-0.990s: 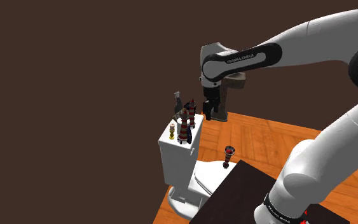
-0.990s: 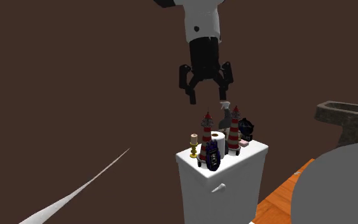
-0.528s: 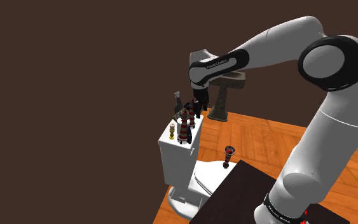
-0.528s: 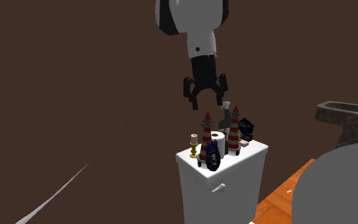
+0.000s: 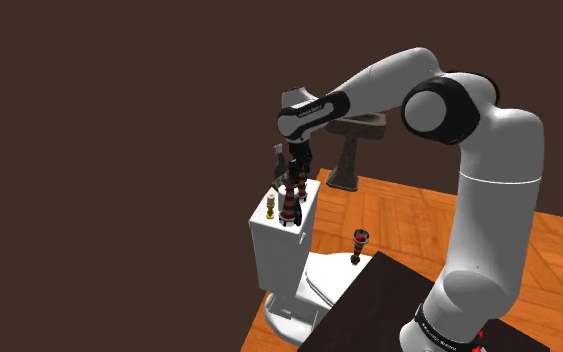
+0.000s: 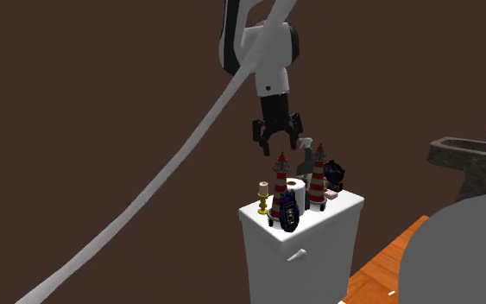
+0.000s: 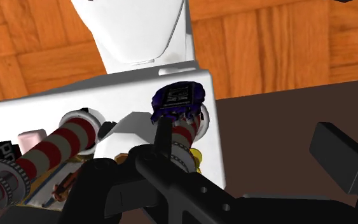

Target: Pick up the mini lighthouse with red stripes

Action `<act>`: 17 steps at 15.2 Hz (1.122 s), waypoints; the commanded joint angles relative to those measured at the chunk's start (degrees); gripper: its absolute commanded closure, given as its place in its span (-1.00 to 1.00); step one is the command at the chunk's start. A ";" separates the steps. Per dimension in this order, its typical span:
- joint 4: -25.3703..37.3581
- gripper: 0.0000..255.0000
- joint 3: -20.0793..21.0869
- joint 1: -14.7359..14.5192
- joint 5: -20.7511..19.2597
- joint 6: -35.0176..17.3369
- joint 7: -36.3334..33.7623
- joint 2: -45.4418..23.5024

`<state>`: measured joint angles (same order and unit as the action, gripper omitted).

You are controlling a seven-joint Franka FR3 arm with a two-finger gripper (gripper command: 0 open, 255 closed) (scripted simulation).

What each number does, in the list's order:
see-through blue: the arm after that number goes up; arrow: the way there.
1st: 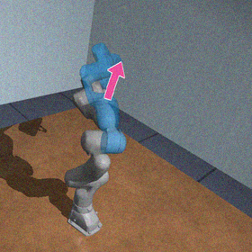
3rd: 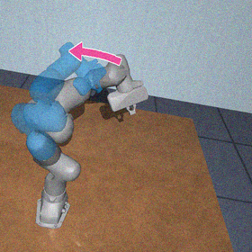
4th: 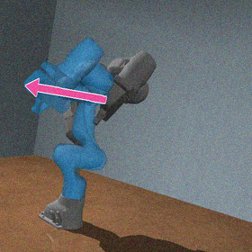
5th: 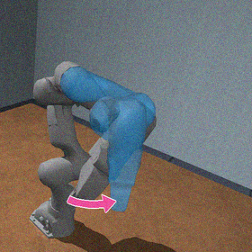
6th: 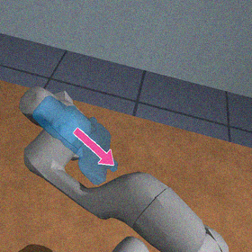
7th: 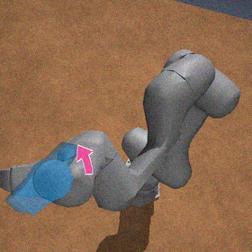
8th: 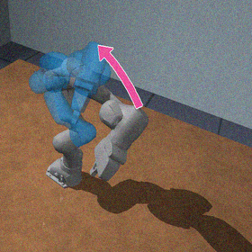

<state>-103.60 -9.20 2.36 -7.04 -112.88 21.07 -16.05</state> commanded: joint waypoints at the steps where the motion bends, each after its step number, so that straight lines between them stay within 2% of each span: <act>1: 4.75 -1.00 0.03 0.44 0.32 -0.10 0.97 -4.49; 8: 26.86 -1.00 0.55 2.49 1.50 3.34 4.12 -21.98; 17: 25.70 -1.00 0.72 2.67 1.58 -0.80 3.64 -24.97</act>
<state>-77.73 -8.49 5.00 -5.47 -113.24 24.75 -40.79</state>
